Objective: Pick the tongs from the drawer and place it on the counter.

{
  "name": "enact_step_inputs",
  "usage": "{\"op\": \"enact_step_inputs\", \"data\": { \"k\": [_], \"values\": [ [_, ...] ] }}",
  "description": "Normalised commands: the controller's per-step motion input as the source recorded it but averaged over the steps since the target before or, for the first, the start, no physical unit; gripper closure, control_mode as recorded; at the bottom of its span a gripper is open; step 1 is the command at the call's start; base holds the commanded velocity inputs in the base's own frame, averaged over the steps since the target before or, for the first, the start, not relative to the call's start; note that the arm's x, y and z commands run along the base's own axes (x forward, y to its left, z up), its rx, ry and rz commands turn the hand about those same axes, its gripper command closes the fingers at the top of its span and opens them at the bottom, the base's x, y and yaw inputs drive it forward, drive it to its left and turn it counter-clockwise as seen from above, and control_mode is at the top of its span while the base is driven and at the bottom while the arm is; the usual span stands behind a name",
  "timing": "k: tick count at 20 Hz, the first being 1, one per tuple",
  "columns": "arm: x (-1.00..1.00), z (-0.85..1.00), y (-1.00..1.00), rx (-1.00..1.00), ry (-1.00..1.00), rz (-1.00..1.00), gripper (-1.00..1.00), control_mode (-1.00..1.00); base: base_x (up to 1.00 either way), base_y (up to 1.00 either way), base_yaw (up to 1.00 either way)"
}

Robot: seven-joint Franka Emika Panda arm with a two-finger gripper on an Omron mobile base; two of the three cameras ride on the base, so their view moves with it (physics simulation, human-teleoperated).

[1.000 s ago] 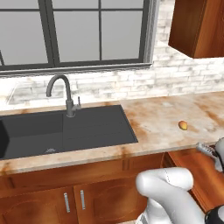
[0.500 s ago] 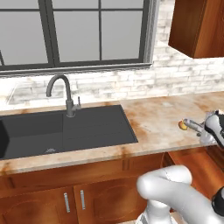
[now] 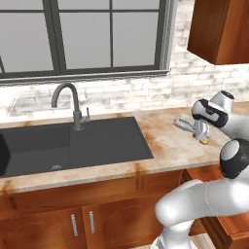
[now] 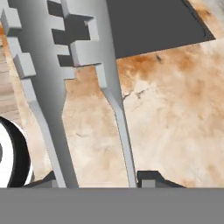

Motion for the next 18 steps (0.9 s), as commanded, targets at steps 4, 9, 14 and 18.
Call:
{"op": "enact_step_inputs", "data": {
  "k": [4, 9, 14, 18],
  "values": [
    [0.47, -1.0, 0.05, -0.18, 0.08, 0.14, 1.0, -1.0, 0.0, 0.0, 0.0],
    [0.03, -1.0, 0.09, -0.14, 0.0, 0.09, 1.0, -1.0, 0.0, 0.0, 0.0],
    [-0.39, -1.0, 0.36, -0.14, -0.07, 0.06, -1.0, -1.0, 0.0, 0.0, 0.0],
    [-0.27, -0.73, 0.23, -0.09, -0.09, 0.02, -1.0, -1.0, 0.0, 0.0, 0.0]
  ]
}}
